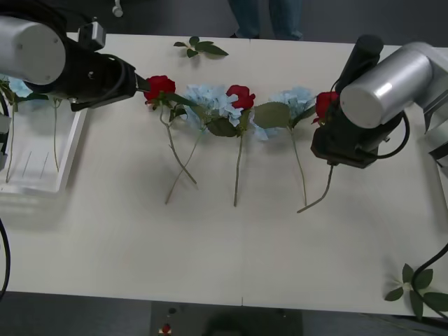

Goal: Put the red flowers into the right box and the blue flowers into the left box

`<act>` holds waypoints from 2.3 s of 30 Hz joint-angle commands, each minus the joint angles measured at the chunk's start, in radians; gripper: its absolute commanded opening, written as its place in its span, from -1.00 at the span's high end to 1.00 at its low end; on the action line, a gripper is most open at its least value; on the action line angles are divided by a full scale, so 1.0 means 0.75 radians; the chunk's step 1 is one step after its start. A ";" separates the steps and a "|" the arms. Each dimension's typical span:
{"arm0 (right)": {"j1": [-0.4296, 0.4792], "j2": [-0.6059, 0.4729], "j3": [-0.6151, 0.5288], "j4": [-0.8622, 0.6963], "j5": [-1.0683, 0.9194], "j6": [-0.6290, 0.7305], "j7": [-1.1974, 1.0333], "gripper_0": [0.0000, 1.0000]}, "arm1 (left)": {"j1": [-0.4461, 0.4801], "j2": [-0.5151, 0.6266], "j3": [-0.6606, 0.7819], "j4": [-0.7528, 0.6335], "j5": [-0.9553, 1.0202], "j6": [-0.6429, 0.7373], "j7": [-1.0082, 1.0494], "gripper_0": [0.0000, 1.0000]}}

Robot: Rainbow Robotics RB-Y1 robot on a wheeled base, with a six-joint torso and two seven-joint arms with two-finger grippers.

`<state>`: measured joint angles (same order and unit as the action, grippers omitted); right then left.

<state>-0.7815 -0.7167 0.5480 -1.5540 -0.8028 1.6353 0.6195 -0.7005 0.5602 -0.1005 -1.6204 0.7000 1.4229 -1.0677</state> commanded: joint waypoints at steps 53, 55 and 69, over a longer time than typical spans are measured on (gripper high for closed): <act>0.046 -0.924 0.008 0.894 -0.220 -0.632 1.266 1.00 | -0.289 -0.184 -0.653 0.717 -0.526 -0.496 0.585 -0.80; 0.075 -0.908 0.004 0.900 -0.194 -0.661 1.258 1.00 | -0.289 -0.184 -0.653 0.717 -0.524 -0.498 0.587 -0.79; 0.109 -0.873 -0.048 0.898 -0.114 -0.740 1.279 0.07 | -0.291 -0.184 -0.780 0.714 -0.436 -0.566 0.612 -0.79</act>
<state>-0.6835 -1.3548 0.5090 -0.8720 -0.9061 1.0813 1.5573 -0.8782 0.4254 -0.6687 -1.0691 0.3647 1.0139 -0.6468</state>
